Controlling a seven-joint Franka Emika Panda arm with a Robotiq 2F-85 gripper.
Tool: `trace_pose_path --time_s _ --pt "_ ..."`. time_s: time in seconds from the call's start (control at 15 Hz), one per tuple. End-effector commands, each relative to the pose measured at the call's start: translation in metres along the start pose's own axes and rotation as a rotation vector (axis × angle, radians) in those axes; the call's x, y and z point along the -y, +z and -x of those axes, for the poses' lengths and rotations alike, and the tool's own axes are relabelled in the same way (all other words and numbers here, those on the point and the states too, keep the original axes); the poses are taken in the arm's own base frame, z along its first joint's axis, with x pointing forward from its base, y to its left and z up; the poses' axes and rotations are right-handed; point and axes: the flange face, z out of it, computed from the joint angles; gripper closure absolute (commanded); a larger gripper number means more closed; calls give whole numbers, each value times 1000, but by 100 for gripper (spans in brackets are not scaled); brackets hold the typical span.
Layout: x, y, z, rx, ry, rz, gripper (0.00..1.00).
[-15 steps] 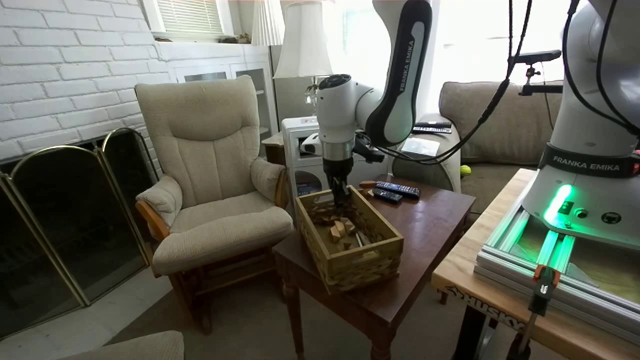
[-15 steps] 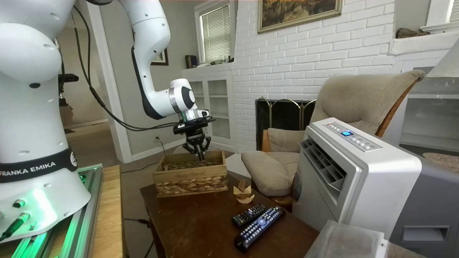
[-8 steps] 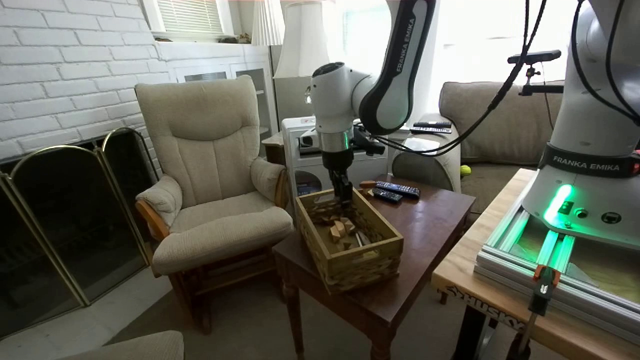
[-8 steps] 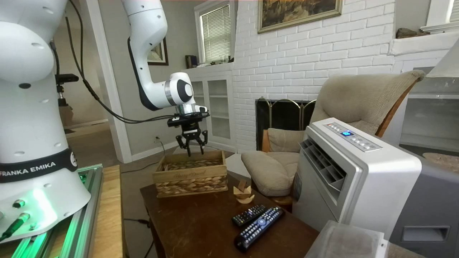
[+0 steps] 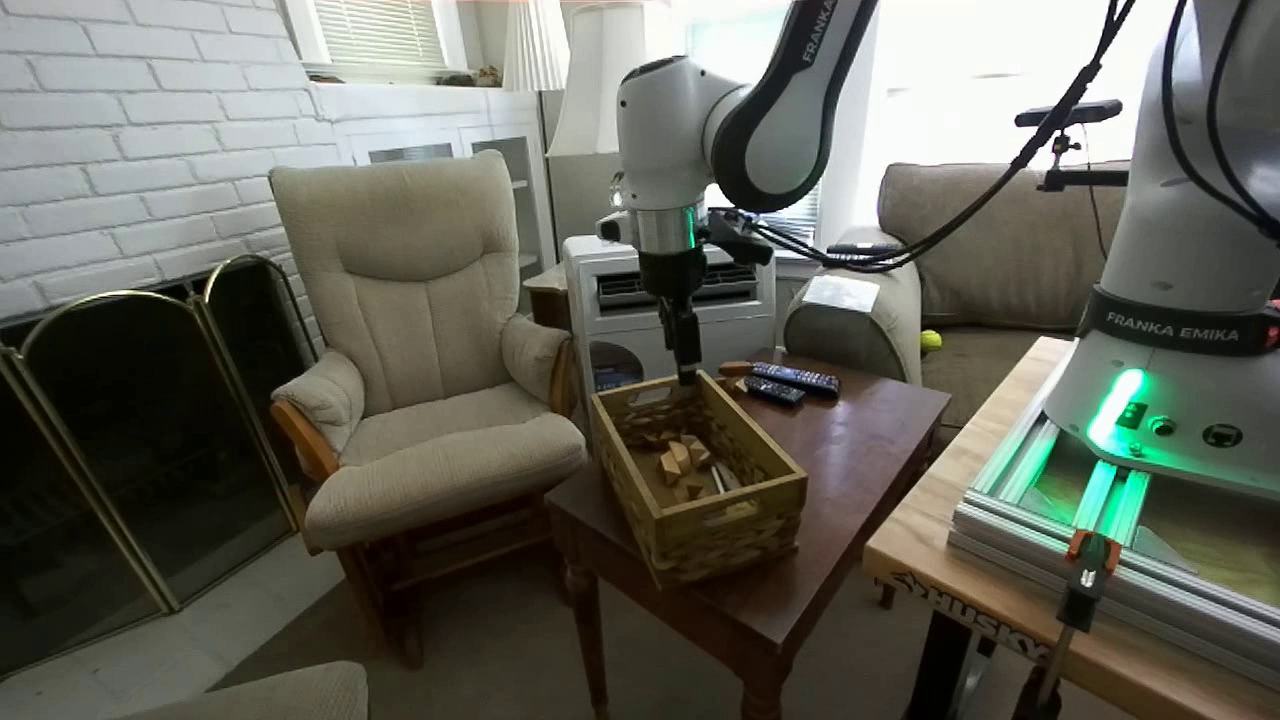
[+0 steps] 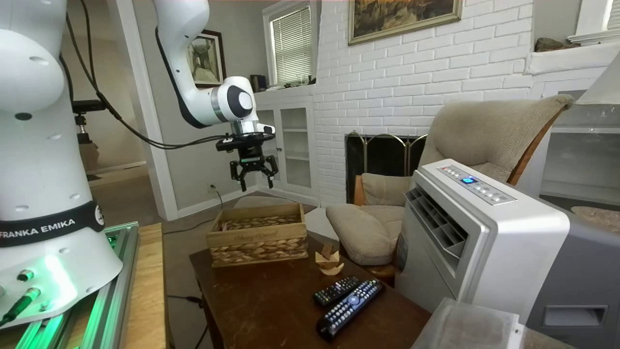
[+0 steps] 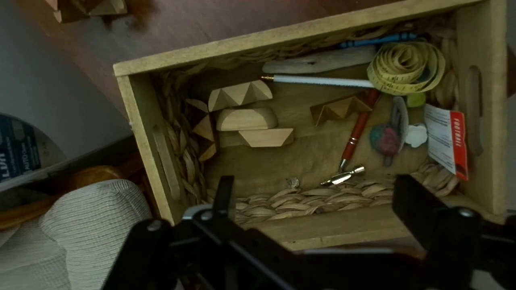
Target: Remove on object from the basket and put it on top of the tower of objects
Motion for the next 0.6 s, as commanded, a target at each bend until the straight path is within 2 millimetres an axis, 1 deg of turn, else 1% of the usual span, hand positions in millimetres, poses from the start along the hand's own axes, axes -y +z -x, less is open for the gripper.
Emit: trace_pose_path --time_s 0.0,0.33,0.53 --pt "-15 -19 16 34 155 -59 0" --pt "-44 -34 25 40 349 -146 0" --pt "-56 -45 33 25 422 -173 0"
